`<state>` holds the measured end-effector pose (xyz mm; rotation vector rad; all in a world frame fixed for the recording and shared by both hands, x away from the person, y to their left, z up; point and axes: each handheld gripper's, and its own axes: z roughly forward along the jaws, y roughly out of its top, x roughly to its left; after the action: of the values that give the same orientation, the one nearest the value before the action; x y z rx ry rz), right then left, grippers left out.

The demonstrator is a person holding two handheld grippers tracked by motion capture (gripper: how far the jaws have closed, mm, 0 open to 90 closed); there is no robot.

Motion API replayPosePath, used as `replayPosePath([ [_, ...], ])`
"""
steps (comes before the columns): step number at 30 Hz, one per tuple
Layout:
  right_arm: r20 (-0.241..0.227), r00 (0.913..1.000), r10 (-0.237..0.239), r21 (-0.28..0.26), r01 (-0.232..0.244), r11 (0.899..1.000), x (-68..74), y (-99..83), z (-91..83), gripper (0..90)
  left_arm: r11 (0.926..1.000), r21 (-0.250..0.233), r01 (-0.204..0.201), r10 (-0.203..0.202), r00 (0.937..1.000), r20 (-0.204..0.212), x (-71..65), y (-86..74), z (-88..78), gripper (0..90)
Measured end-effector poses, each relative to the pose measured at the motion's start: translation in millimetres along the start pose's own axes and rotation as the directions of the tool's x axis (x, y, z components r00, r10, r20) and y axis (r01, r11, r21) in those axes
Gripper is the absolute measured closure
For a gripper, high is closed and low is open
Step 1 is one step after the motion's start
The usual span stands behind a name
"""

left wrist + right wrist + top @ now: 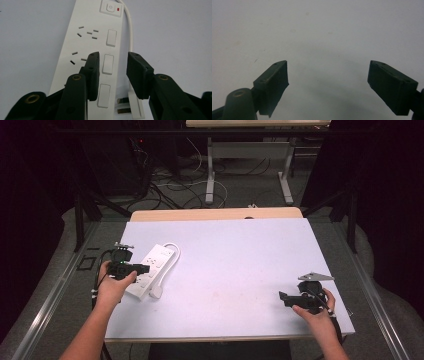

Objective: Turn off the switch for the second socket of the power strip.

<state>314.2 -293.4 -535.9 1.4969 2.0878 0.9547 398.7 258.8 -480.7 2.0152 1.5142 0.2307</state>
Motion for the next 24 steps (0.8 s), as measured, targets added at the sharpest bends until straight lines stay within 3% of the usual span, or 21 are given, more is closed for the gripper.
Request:
replayPosePath([
  [16,-0.003,1.0000,0.002,0.004,-0.002,1.000,-0.6,-0.4,0.6,16.2,0.9987,0.048,0.018,-0.018,0.9998,-0.010,1.7,5.4,15.0,73.3],
  [24,-0.001,0.9999,0.011,0.008,-0.011,1.000,-0.4,-0.4,0.8,16.2,0.9954,0.076,0.058,-0.057,0.9982,-0.017,2.9,6.4,21.6,77.1],
])
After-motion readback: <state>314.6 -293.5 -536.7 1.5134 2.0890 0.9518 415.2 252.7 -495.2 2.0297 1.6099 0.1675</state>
